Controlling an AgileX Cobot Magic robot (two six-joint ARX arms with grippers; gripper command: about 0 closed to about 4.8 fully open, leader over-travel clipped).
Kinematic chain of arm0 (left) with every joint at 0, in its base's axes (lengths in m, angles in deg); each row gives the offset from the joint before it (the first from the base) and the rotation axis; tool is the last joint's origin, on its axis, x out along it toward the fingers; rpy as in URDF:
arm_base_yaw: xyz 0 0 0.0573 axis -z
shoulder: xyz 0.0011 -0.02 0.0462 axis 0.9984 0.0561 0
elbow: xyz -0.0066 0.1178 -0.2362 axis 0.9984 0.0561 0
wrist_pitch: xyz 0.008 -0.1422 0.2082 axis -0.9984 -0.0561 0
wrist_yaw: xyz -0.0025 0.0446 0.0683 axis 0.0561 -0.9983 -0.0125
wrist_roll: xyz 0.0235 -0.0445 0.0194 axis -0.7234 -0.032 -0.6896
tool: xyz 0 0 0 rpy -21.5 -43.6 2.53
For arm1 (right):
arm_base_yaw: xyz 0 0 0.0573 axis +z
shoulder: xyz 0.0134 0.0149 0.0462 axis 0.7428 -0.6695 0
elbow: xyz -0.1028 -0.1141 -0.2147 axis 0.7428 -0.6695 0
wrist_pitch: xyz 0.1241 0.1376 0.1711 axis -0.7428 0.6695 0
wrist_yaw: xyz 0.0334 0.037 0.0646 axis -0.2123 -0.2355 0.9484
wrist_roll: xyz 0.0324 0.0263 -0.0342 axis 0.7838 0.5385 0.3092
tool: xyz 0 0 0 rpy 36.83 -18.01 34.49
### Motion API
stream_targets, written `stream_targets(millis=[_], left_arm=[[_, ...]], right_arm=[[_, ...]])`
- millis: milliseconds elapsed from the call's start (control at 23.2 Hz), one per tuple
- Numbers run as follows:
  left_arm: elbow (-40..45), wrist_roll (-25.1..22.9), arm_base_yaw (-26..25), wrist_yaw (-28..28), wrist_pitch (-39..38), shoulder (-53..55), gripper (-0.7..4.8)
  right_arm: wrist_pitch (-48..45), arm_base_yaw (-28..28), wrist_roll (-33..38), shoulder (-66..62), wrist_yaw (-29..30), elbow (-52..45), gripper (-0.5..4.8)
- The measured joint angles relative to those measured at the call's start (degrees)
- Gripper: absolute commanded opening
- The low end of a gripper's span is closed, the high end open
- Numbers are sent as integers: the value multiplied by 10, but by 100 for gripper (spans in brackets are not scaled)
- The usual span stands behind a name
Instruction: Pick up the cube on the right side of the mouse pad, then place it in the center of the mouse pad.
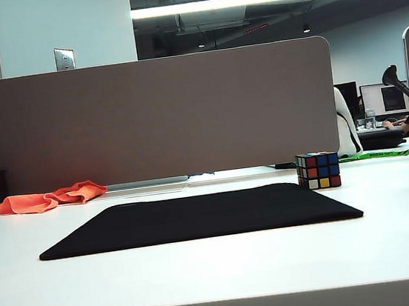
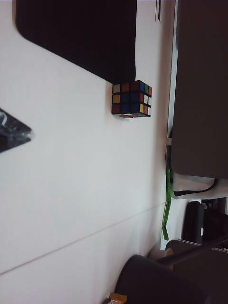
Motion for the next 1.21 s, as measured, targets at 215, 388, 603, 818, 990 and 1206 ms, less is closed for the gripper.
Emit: stream_targets(millis=[215,388,603,818,990,1206], left_arm=[[0,0,0,0,0,0,-5],[0,0,0,0,0,0,-5],[0,0,0,0,0,0,-5],[0,4,0,2,3,0,-6],[0,19,0,102,6,0,-6],[0,54,0,221,40,0,-6]], right_arm=[[0,0,0,0,2,0,-5],[0,0,0,0,5,0,-5],[0,0,0,0,5,0,-5],[-2,0,0,0,5,0,-5],[-24,0,0,0,5,9,-5],[-30,0,-1,-2,-55,82,-5]])
